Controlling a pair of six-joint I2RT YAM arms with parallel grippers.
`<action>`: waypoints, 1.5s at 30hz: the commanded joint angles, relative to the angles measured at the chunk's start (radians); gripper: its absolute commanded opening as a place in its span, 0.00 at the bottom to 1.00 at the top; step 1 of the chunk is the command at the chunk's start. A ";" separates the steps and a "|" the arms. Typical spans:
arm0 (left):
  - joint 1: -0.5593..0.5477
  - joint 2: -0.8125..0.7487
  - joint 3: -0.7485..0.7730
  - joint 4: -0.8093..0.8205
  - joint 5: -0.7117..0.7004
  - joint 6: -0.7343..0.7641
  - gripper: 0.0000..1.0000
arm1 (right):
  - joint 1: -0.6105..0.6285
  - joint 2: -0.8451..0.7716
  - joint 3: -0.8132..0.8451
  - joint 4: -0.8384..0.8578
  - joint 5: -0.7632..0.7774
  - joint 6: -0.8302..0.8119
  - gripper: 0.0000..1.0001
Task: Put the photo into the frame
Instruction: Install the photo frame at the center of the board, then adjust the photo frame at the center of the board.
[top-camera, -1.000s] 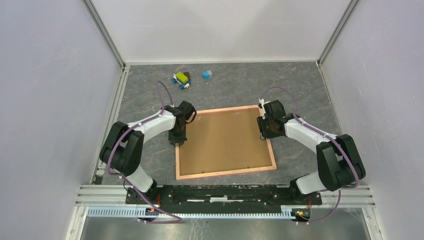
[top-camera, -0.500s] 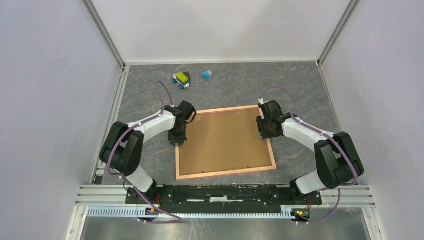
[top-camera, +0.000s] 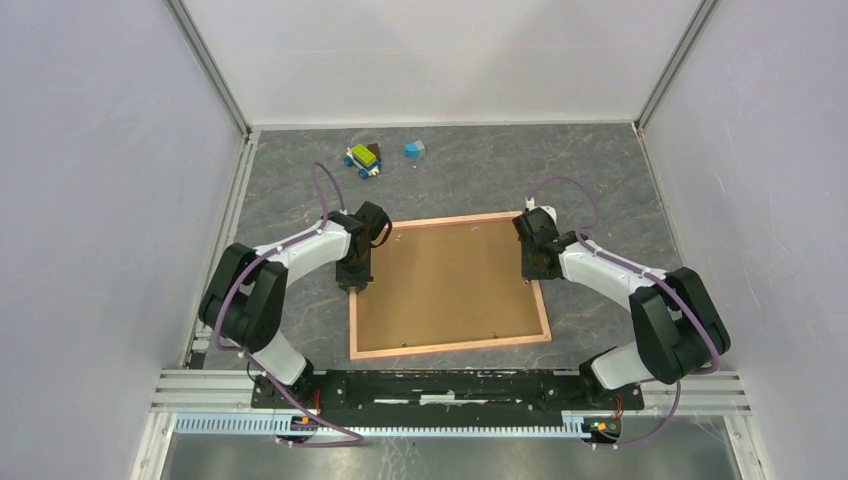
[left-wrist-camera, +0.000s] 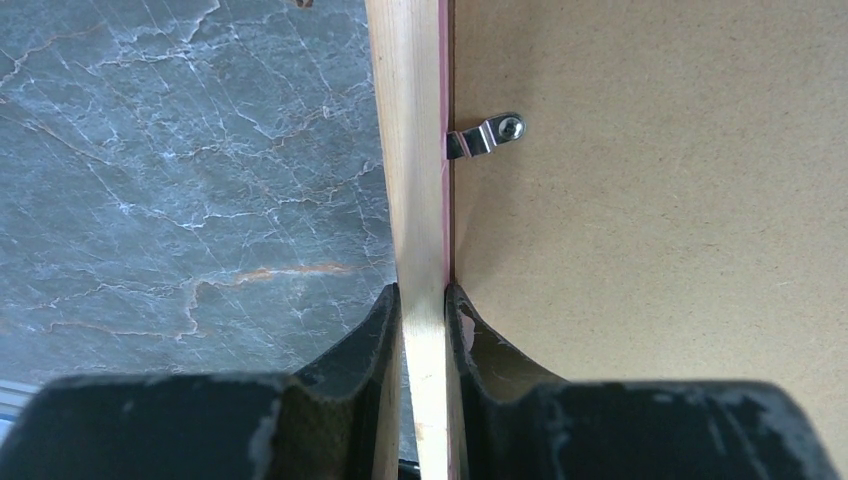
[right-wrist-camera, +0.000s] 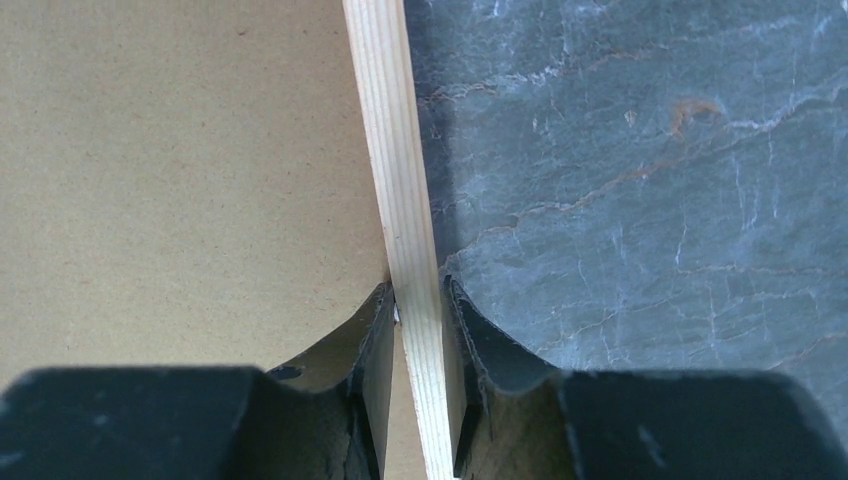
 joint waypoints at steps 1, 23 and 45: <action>-0.005 -0.008 -0.007 0.063 0.057 -0.031 0.02 | 0.065 -0.002 -0.040 -0.066 -0.044 0.188 0.26; 0.024 0.171 0.267 -0.038 -0.005 0.175 0.06 | 0.054 -0.179 -0.123 0.178 -0.215 -0.023 0.65; -0.356 -0.512 -0.363 0.342 0.339 -1.353 0.97 | 0.044 -0.319 0.021 0.043 -0.013 -0.138 0.75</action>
